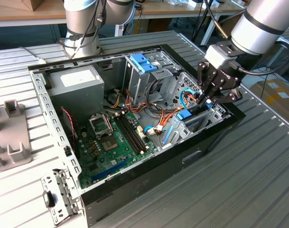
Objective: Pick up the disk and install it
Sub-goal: 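Insert the first disk wire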
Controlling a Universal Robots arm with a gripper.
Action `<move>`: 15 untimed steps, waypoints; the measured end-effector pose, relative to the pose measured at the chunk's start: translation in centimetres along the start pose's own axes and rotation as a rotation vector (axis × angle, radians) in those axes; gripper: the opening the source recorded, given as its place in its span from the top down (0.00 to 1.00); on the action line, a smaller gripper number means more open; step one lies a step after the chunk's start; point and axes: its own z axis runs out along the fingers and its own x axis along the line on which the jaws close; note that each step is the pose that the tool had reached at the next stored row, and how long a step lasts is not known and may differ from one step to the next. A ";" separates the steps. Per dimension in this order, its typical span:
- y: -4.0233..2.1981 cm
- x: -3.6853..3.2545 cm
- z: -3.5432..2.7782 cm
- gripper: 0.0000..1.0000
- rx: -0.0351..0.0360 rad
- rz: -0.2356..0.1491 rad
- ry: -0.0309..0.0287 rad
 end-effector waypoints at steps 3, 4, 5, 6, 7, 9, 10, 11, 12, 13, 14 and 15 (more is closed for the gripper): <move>-0.02 0.00 0.00 0.84 0.0000 0.000 0.0000; 0.00 0.00 0.00 0.84 0.0001 0.000 -0.0002; 0.02 0.01 0.00 0.84 0.0001 0.000 -0.0001; 0.06 0.01 0.01 0.84 0.0000 0.000 -0.0001; 0.10 0.00 0.00 0.84 0.0000 0.000 -0.0001; 0.24 0.01 0.01 0.84 0.0000 0.000 -0.0001; 0.28 0.01 0.01 0.84 0.0001 0.000 -0.0001; 0.34 0.00 0.01 0.84 0.0000 0.000 -0.0002; 0.42 0.01 0.01 0.84 0.0001 0.000 -0.0001; 0.44 0.00 0.01 0.84 0.0001 0.000 -0.0001; 0.44 0.00 0.01 0.84 0.0001 0.000 0.0000; 0.45 0.00 0.01 0.84 0.0000 0.000 0.0000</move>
